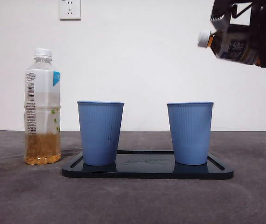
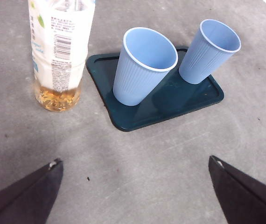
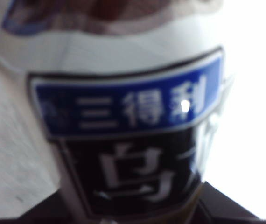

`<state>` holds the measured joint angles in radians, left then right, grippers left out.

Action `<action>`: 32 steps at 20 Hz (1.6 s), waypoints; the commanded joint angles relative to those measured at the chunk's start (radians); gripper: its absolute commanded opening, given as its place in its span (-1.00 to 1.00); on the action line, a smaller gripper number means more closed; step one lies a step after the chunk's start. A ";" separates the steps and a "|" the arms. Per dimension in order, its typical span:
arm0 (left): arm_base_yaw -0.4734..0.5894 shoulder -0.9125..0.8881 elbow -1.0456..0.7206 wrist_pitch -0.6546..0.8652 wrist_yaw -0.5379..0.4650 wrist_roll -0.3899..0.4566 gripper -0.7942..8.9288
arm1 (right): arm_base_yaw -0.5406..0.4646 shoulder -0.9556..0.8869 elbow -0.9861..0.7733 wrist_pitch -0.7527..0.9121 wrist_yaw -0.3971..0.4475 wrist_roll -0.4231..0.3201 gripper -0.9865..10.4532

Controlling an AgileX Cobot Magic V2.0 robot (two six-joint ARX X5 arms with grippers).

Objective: Pour the drink into the cup

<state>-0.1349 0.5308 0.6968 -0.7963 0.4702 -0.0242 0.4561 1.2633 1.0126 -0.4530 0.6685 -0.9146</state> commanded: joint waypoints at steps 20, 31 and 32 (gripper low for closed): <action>-0.025 -0.010 0.019 0.007 0.002 0.008 0.19 | 0.106 0.113 0.033 0.033 0.216 -0.294 -0.80; -0.030 -0.010 0.019 0.007 0.002 0.008 0.19 | 0.106 0.123 0.033 0.031 0.222 -0.321 -0.80; -0.030 -0.010 0.019 0.006 0.002 0.008 0.19 | 0.106 0.122 0.033 0.034 0.222 -0.304 -0.80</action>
<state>-0.1623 0.5179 0.6968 -0.7967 0.4698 -0.0242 0.5549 1.3792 1.0126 -0.4519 0.8608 -1.2308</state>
